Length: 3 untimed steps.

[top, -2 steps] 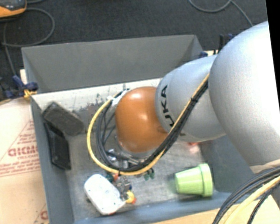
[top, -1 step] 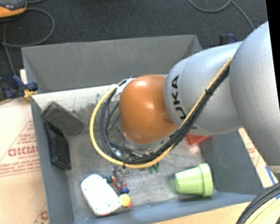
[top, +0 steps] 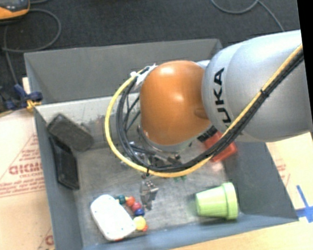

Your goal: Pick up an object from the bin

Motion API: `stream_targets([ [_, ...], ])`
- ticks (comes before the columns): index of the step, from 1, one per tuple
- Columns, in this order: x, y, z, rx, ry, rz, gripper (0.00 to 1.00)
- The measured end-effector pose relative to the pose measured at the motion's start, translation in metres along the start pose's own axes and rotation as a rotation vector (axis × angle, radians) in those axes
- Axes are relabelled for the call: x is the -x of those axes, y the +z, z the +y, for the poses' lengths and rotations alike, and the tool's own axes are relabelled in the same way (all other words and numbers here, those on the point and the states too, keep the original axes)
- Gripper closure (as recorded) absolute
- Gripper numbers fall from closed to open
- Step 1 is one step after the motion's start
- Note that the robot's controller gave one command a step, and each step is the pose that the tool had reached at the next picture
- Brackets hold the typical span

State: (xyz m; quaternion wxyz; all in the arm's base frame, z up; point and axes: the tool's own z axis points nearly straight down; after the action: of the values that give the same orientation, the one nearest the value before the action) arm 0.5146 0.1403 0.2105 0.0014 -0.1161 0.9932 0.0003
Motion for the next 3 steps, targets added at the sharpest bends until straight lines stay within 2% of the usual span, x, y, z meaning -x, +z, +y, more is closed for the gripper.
stream_targets([
  [1,0.0,0.0,0.0,0.0,0.0,0.0,0.0],
  [2,0.005,0.035,-0.009,-0.001,-0.097,-0.005,0.0],
  [3,0.021,0.134,0.013,-0.001,-0.454,0.003,1.0],
])
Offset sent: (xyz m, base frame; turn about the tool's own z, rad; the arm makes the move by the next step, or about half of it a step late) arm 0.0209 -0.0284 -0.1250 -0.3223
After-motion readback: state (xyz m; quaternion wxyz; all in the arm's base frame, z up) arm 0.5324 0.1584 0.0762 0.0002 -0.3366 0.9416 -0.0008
